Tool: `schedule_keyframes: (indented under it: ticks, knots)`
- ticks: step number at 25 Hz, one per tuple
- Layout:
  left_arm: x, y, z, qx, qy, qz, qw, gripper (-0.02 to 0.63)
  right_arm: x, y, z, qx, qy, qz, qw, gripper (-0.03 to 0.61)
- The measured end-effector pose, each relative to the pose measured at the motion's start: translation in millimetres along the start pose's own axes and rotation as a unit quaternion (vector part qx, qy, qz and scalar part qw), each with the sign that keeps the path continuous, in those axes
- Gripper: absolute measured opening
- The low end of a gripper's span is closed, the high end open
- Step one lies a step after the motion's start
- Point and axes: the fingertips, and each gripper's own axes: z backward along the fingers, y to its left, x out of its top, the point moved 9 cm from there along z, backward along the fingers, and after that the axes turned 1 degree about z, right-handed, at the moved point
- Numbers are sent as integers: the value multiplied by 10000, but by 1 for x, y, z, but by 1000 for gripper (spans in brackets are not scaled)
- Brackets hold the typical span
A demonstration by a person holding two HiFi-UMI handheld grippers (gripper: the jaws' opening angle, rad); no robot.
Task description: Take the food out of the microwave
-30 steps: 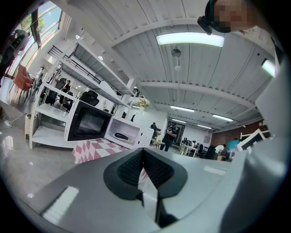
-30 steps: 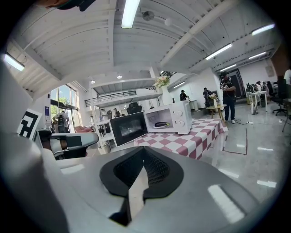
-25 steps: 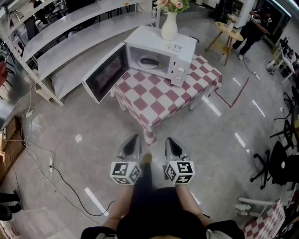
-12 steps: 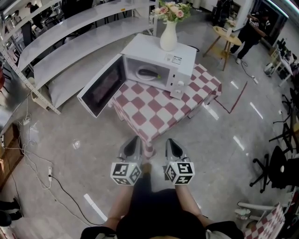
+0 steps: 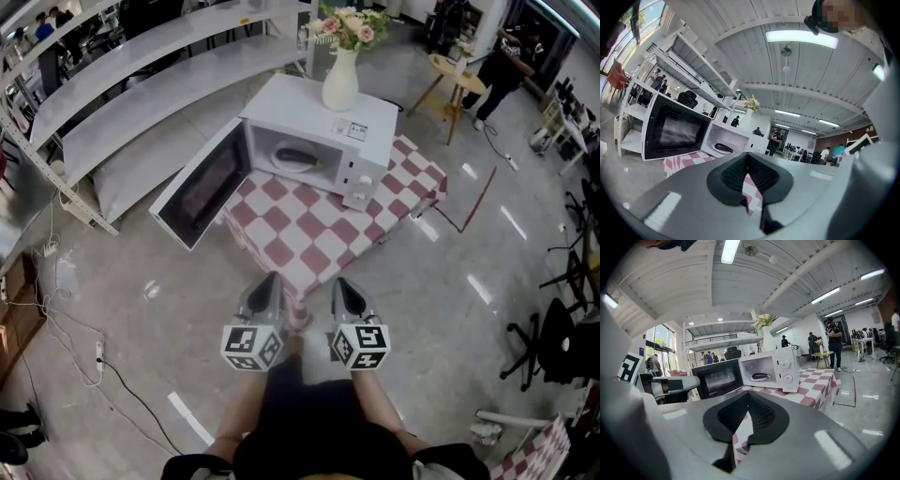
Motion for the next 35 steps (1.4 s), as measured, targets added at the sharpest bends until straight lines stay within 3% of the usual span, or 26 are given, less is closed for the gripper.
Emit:
schedule_keyframes:
  ticks: [35]
  knots:
    - [10,41,-65,-283,49,1,9996,8,8,-7,-70,-165,-67,-40,9998,2]
